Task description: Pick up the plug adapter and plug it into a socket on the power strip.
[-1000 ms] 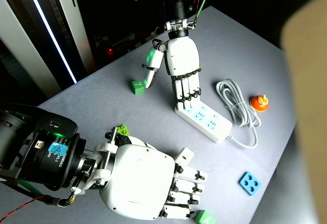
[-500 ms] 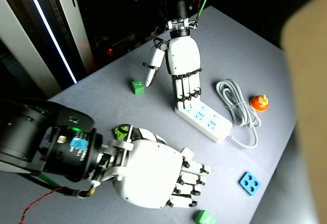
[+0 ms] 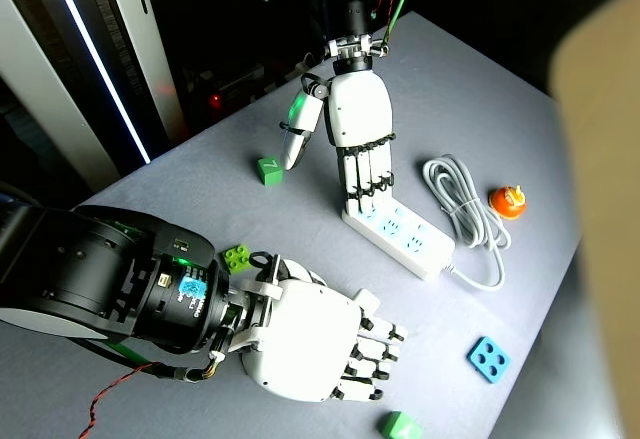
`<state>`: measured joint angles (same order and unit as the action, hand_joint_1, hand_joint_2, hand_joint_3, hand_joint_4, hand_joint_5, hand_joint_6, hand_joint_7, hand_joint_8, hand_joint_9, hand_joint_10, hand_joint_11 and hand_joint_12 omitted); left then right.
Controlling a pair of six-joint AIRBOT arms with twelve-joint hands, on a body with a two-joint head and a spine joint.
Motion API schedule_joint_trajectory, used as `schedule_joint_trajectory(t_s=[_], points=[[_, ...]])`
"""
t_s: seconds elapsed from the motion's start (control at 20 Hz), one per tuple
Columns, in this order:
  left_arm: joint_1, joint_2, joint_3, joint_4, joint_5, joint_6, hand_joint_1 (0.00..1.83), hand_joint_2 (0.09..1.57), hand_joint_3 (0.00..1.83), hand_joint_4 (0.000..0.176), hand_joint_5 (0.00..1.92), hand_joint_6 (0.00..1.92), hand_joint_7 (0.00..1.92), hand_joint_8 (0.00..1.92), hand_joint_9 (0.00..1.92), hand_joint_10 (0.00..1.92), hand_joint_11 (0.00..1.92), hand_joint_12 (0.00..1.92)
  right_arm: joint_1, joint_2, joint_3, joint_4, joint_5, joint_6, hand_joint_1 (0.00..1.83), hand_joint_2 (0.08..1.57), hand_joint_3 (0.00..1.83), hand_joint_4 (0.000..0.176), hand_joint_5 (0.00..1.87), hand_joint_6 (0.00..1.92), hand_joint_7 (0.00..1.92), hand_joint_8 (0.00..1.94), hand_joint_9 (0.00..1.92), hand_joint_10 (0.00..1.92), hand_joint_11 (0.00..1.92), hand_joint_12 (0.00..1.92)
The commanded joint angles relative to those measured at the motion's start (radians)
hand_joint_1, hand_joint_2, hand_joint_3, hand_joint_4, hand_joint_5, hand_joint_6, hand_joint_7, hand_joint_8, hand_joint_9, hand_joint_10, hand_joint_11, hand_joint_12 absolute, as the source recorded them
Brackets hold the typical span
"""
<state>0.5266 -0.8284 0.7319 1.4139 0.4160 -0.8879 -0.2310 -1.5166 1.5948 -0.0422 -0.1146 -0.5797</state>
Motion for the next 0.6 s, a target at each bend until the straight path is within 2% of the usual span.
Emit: schedule_joint_trajectory(t_s=[0.0,0.05,0.35,0.55], points=[[0.001,0.01,-0.006,0.014,0.006,-0.009,0.0,1.2,0.0,0.0,0.03,0.0,0.02,0.0,0.02,0.0,0.02,0.02,0.003,-0.002,0.009,0.002,0.116,0.0,0.91,1.19,0.0,0.0,0.16,0.01,0.2,0.0,0.24,0.0,0.0,0.88],[-0.001,0.012,-0.007,0.014,0.01,-0.015,0.0,1.2,0.0,0.0,0.03,0.0,0.02,0.0,0.01,0.0,0.01,0.02,0.001,-0.01,0.02,0.001,0.118,0.0,0.92,1.18,0.0,0.0,0.18,0.01,0.23,0.01,0.26,0.01,0.0,0.93],[0.001,0.026,-0.031,0.013,0.051,-0.099,0.0,1.2,0.0,0.0,0.04,0.01,0.03,0.01,0.02,0.01,0.01,0.02,-0.001,-0.041,0.058,0.001,0.13,0.001,0.89,1.21,0.0,0.0,0.2,0.0,0.25,0.0,0.27,0.01,0.0,0.95],[-0.005,0.024,-0.041,0.013,0.041,-0.101,0.0,1.2,0.0,0.0,0.04,0.0,0.03,0.0,0.02,0.01,0.01,0.03,0.0,-0.057,0.075,0.001,0.133,0.002,0.93,1.18,0.0,0.0,0.2,0.0,0.25,0.0,0.28,0.01,0.0,0.96]])
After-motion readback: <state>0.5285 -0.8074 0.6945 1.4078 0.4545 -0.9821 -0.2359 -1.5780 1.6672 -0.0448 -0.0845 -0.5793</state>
